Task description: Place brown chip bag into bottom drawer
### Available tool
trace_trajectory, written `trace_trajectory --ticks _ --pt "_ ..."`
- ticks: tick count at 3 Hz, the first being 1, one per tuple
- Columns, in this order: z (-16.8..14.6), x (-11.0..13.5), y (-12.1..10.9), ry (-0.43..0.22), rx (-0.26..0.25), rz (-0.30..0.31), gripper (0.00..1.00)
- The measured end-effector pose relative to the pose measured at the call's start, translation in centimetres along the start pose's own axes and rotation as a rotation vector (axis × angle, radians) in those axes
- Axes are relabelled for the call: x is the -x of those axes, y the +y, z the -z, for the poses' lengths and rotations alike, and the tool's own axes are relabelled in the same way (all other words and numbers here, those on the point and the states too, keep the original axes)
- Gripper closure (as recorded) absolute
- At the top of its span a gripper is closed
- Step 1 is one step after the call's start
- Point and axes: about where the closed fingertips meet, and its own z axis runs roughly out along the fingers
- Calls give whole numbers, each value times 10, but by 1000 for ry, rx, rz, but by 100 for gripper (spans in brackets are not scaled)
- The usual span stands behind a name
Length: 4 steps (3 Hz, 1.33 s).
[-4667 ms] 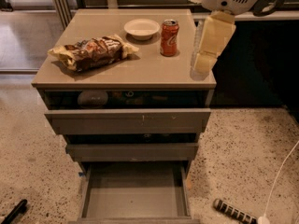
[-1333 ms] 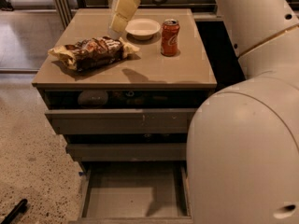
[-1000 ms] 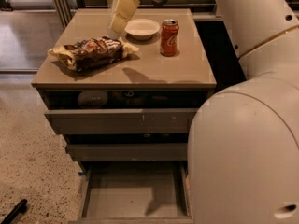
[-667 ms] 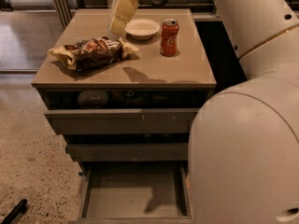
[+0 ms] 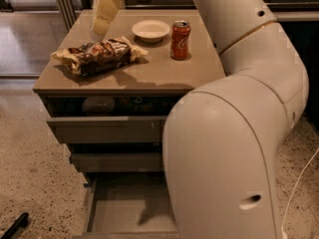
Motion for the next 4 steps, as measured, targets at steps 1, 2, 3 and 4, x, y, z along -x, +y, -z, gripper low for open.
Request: trace_trajectory --ticks 1,2,3,4 --pt "-21 22 -6 -6 9 30 0" --pt "-26 24 -8 -7 8 35 0" --pt "-69 17 11 6 103 30 0" --pt "-105 9 32 24 182 27 0"
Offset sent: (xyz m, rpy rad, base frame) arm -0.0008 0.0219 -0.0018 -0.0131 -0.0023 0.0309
